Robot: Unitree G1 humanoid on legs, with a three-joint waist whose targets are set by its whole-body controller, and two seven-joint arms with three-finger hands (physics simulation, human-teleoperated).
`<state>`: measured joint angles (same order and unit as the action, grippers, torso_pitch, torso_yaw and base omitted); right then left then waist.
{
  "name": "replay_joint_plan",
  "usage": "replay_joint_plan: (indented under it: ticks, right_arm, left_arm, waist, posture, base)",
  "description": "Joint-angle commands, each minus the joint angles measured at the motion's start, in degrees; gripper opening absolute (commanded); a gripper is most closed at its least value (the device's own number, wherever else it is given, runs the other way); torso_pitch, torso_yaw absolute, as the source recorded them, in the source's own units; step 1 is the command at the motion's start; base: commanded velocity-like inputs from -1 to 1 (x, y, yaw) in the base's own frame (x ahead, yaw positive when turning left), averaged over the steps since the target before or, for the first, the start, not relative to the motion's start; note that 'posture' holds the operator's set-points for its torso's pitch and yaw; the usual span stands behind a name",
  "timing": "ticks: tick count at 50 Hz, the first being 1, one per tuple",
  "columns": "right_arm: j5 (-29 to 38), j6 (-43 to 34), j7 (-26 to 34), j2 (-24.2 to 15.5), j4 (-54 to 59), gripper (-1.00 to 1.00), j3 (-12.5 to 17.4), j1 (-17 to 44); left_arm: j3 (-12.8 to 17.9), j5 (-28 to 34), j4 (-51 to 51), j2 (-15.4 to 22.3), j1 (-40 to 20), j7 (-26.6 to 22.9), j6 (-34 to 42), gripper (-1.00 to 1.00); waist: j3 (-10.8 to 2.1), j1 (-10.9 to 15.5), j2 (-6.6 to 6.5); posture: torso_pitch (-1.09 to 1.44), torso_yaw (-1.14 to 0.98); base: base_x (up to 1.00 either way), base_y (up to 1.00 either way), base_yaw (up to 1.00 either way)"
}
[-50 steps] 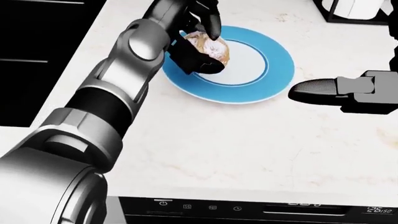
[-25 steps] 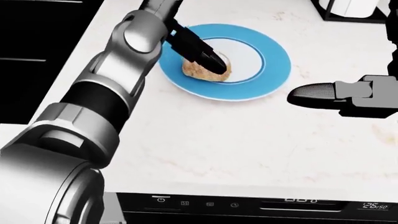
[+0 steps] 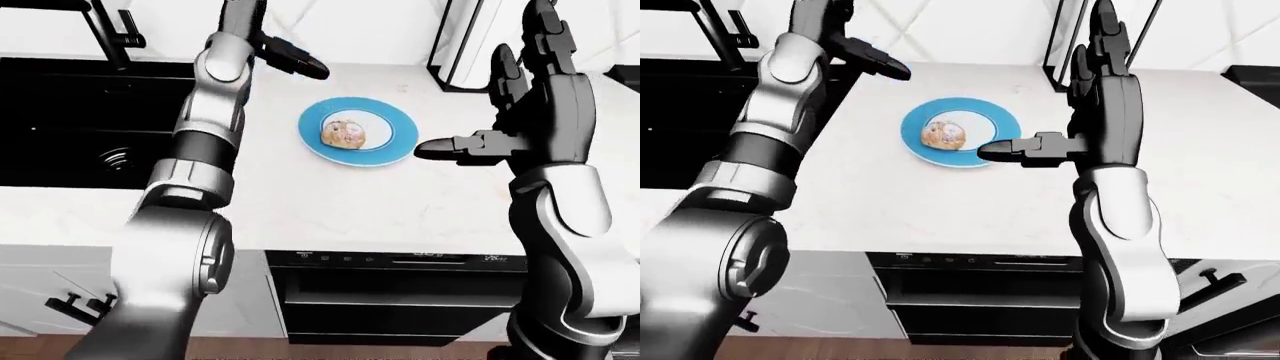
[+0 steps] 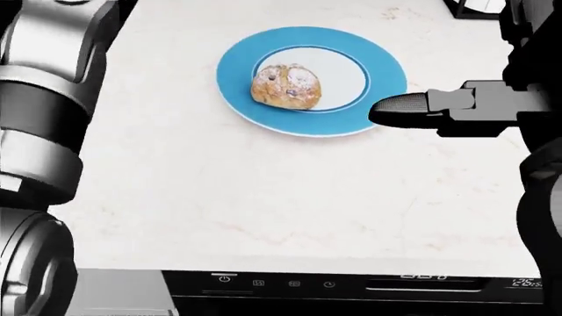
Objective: Place the pastries on the plates.
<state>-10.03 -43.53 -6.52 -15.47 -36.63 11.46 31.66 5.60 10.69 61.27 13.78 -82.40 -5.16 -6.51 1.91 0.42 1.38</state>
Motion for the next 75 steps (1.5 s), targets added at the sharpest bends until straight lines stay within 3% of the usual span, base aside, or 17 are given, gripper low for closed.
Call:
replay_joint_plan:
  ticks: [1,19,23,24,34,37,38,41,46,50,59,61,62,65,70,73,75]
  right_arm:
    - [1.0,1.7,-0.1,-0.5,-0.3,1.0,0.3,2.2]
    - [3.0,3.5,0.9,0.7,3.4,1.0,-0.3,2.6]
    - [3.1,3.3,1.0,0.8,3.4,1.0,-0.4,2.8]
    - [3.2,3.8,1.1,0.9,3.5,1.0,-0.7,2.8]
    - [4.2,4.3,2.7,1.1,3.6,1.0,-1.1,3.0]
    - [4.9,5.0,2.7,1.3,4.1,1.0,-1.3,2.9]
    - [5.1,5.1,2.7,1.4,4.2,1.0,-1.6,3.0]
    - [5.4,5.6,2.8,1.5,4.6,1.0,-1.3,3.2]
    - [5.0,5.7,2.8,1.5,4.4,1.0,-0.9,2.6]
    - [5.4,7.9,2.8,1.9,6.0,1.0,-1.4,1.8]
    - [5.7,8.0,3.8,2.3,5.3,1.0,-1.4,0.7]
    - [5.7,8.3,3.7,2.3,5.4,1.0,-1.3,0.6]
    - [5.7,8.4,3.7,2.4,5.6,1.0,-1.4,0.6]
    - [5.6,8.4,3.5,2.6,5.6,1.0,-1.5,0.7]
    - [5.2,8.6,3.5,2.4,5.0,1.0,-1.3,0.8]
    - [5.1,8.7,3.5,2.3,4.9,1.0,-1.3,0.8]
    - [5.0,8.7,3.6,2.3,4.8,1.0,-1.2,0.7]
  left_arm:
    - [0.7,-2.2,-9.1,1.5,-1.8,-0.3,1.8,1.0]
    - [3.7,-7.9,-60.5,7.4,21.7,0.4,25.9,1.0]
    - [4.9,-9.3,-64.6,7.6,24.6,1.6,27.8,1.0]
    - [5.0,-9.6,-64.7,7.7,25.6,2.1,27.0,1.0]
    - [5.4,-15.8,-63.1,5.4,31.5,5.8,21.6,1.0]
    - [5.7,-17.6,-61.8,5.1,33.5,6.5,21.1,1.0]
    - [5.7,-18.3,-62.0,5.1,34.4,6.8,23.3,1.0]
    - [5.2,-18.2,-62.4,4.8,35.9,6.6,20.8,1.0]
    - [6.3,-20.3,-63.6,4.3,39.9,6.2,17.1,1.0]
    - [6.4,-19.5,-63.0,4.8,41.4,7.1,15.2,1.0]
    - [6.5,-16.5,-64.1,5.3,42.9,7.2,14.4,1.0]
    - [6.5,-16.2,-64.4,5.2,42.7,7.5,14.2,1.0]
    - [6.5,-16.6,-64.8,4.9,43.2,7.3,13.8,1.0]
    - [6.2,-16.4,-64.4,4.6,43.5,7.3,13.5,1.0]
    - [6.5,-16.4,-64.2,4.6,43.9,6.7,12.7,1.0]
    - [6.3,-15.8,-64.8,4.7,44.2,6.4,12.8,1.0]
    - [6.3,-15.5,-64.4,4.7,43.9,6.4,12.7,1.0]
  waist:
    - [-1.89,-0.1,-0.03]
    - [-1.92,-0.1,-1.3]
    - [-1.61,0.4,-6.47]
    - [-1.7,0.6,-4.35]
    - [-0.45,0.2,-1.32]
    - [-0.88,-0.3,4.23]
    - [-0.26,-0.6,2.41]
    - [-1.76,0.0,1.84]
    - [-0.54,-0.2,-1.06]
    - [-1.32,-1.1,-6.75]
    - [0.22,-0.9,-0.01]
    - [-0.38,-1.1,3.6]
    - [-0.23,-1.3,1.77]
    - [-1.64,-1.2,2.19]
    - [-0.71,-1.3,-0.7]
    - [-0.79,-1.8,-4.3]
    - [-2.0,-1.6,-9.48]
  posture:
    - [0.0,0.0]
    - [0.0,0.0]
    - [0.0,0.0]
    - [0.0,0.0]
    - [0.0,0.0]
    - [0.0,0.0]
    - [0.0,0.0]
    - [0.0,0.0]
    - [0.0,0.0]
    - [0.0,0.0]
    - [0.0,0.0]
    - [0.0,0.0]
    - [0.0,0.0]
    - [0.0,0.0]
    - [0.0,0.0]
    - [0.0,0.0]
    - [0.0,0.0]
  base:
    - [0.0,0.0,0.0]
    - [-0.23,0.0,0.0]
    - [-0.32,0.0,0.0]
    - [-0.31,0.0,0.0]
    - [-0.06,0.01,0.0]
    - [0.0,0.19,0.0]
    - [0.0,0.2,0.0]
    - [0.0,0.19,0.0]
    - [0.0,0.2,0.0]
    - [0.0,0.19,0.0]
    - [0.0,0.24,0.0]
    - [0.0,0.42,0.0]
    - [0.0,0.45,0.0]
    - [0.0,0.45,0.0]
    - [0.0,0.45,0.0]
    - [0.02,0.45,0.0]
    - [0.05,0.45,0.0]
